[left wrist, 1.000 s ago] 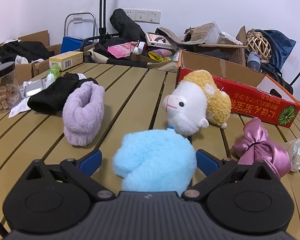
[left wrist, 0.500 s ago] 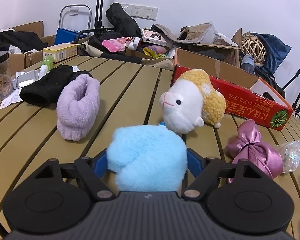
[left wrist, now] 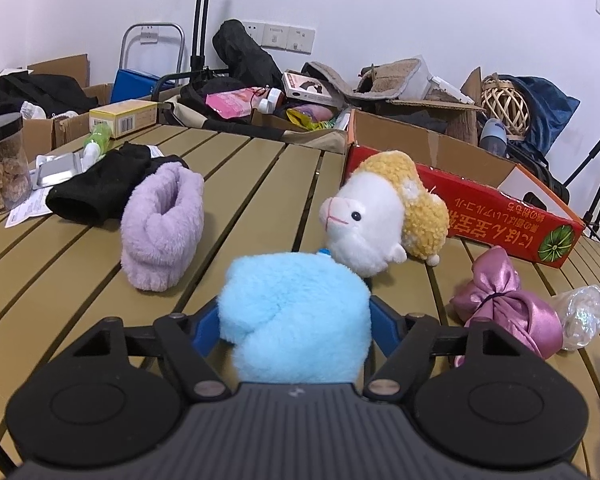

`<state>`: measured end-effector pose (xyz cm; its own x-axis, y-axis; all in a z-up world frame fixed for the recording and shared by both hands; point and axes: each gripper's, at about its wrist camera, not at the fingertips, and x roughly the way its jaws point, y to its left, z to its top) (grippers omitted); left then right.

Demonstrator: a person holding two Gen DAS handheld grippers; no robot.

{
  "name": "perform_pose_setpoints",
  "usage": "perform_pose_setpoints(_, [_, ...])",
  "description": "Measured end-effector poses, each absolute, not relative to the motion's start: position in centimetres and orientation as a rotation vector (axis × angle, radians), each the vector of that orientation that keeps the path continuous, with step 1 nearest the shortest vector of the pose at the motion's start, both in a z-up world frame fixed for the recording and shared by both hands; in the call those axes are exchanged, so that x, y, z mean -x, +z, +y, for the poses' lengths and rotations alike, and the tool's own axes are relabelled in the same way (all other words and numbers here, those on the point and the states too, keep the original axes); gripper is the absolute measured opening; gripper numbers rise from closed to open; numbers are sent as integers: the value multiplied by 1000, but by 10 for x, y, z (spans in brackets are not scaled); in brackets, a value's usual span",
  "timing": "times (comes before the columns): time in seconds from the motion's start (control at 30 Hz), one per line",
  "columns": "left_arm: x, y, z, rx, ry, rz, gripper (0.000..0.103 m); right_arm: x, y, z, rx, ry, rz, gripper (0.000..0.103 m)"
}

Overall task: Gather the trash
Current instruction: 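Grasp the light blue plush with the left gripper while the right gripper holds the tissue pack, then carry the blue tissue pack and light blue plush down over the black bin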

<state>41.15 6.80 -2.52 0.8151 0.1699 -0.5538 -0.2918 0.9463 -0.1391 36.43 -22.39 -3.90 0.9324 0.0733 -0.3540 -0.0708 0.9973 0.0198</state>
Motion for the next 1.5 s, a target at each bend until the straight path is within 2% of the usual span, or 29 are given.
perform_pose_setpoints(0.8, [-361,6,48,156,169,440,75,-341,-28,-221,13,141,317,52])
perform_pose_setpoints(1.2, [-300,19,41,156,79,368,75,-306,-20,-211,55,194,271,52])
perform_pose_setpoints(1.5, [-246,22,31,163,57,348,75,-259,-30,-207,52,227,328,52])
